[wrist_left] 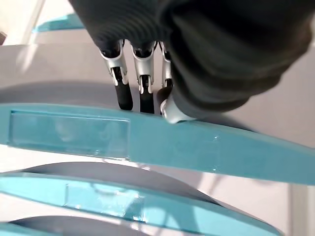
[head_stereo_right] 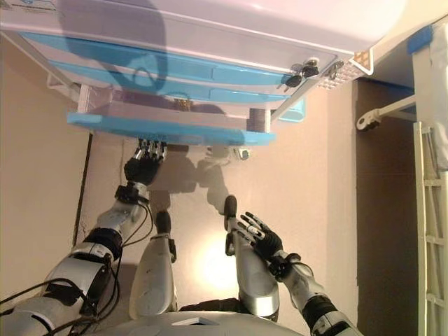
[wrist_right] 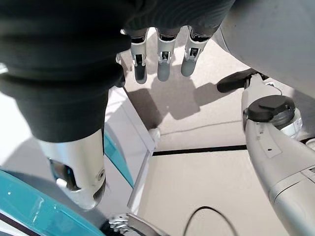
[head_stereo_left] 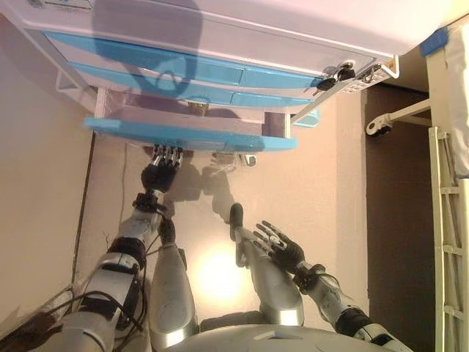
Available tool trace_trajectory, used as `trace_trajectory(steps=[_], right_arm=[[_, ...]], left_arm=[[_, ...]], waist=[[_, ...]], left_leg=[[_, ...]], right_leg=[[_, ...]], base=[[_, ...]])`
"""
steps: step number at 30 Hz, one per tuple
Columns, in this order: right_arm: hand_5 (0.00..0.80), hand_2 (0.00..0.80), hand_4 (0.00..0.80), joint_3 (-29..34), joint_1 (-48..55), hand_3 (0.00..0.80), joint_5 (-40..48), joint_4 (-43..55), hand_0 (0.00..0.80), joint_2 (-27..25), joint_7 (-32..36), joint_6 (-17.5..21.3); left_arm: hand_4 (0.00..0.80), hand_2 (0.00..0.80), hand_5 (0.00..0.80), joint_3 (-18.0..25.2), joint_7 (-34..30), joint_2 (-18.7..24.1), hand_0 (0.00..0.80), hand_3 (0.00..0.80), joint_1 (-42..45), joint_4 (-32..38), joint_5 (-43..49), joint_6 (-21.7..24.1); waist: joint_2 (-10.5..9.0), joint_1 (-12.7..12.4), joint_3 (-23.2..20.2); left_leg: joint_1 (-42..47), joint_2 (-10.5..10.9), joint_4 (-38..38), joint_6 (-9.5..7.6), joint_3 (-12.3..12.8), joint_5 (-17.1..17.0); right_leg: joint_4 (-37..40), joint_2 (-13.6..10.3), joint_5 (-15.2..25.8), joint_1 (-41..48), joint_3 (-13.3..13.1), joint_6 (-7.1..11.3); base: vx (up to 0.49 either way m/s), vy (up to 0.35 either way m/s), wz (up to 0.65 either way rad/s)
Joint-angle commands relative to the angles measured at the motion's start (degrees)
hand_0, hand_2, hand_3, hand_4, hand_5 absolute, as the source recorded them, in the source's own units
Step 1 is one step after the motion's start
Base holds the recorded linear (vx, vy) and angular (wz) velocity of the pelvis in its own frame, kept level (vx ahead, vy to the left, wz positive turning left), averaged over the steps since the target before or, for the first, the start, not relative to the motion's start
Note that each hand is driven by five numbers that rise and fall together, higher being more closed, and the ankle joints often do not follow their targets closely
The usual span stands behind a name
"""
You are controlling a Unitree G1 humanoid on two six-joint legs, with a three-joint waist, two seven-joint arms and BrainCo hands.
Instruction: Open the drawer and pick up the medicine
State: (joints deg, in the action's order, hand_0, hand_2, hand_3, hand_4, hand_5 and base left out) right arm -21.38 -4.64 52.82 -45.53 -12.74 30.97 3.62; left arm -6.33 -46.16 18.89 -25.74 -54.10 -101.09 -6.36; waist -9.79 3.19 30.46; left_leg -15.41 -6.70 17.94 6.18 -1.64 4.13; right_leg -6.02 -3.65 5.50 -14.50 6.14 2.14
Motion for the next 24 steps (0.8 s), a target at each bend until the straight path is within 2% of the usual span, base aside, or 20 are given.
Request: trace_trajectory(steps=[1,8,24], right_arm=[[0.0,0.0,0.0,-0.71,5.65,0.0,-1.98,4.34,0.0,-2.21,-0.85,-1.59],[0.0,0.0,0.0,1.31,6.42,0.0,-2.75,5.59,0.0,-2.57,-1.86,-2.21],[0.0,0.0,0.0,6.38,7.39,0.0,-1.49,3.48,0.0,-4.02,-1.58,-1.51]], left_arm=[[0.8,0.8,0.8,3.05,-4.85,-1.5,0.8,0.8,4.89,3.0,1.12,-0.04],[0.8,0.8,0.8,3.4,-6.94,-5.03,0.8,0.8,12.85,2.3,1.31,-0.15],[0.8,0.8,0.8,5.31,-3.39,-5.0,0.8,0.8,24.84,0.82,2.73,-4.77]], waist=[[1.56,-2.08,-0.91],[2.81,-3.42,-0.74],[5.7,-6.89,-0.66]], left_leg=[[-2.35,2.48,-0.06,-3.47,0.23,-2.4],[-1.72,2.87,-0.53,-3.38,-0.82,-3.18],[-0.63,3.59,-2.27,-3.03,-2.9,-4.73]], right_leg=[[-5.74,1.02,-4.27,1.83,2.51,0.62],[-7.18,0.77,-5.51,2.16,4.02,0.26],[-8.45,0.12,-7.11,3.29,7.44,-0.21]], base=[[0.001,0.002,0.12],[-0.003,0.016,0.08],[-0.001,0.0,0.15]])
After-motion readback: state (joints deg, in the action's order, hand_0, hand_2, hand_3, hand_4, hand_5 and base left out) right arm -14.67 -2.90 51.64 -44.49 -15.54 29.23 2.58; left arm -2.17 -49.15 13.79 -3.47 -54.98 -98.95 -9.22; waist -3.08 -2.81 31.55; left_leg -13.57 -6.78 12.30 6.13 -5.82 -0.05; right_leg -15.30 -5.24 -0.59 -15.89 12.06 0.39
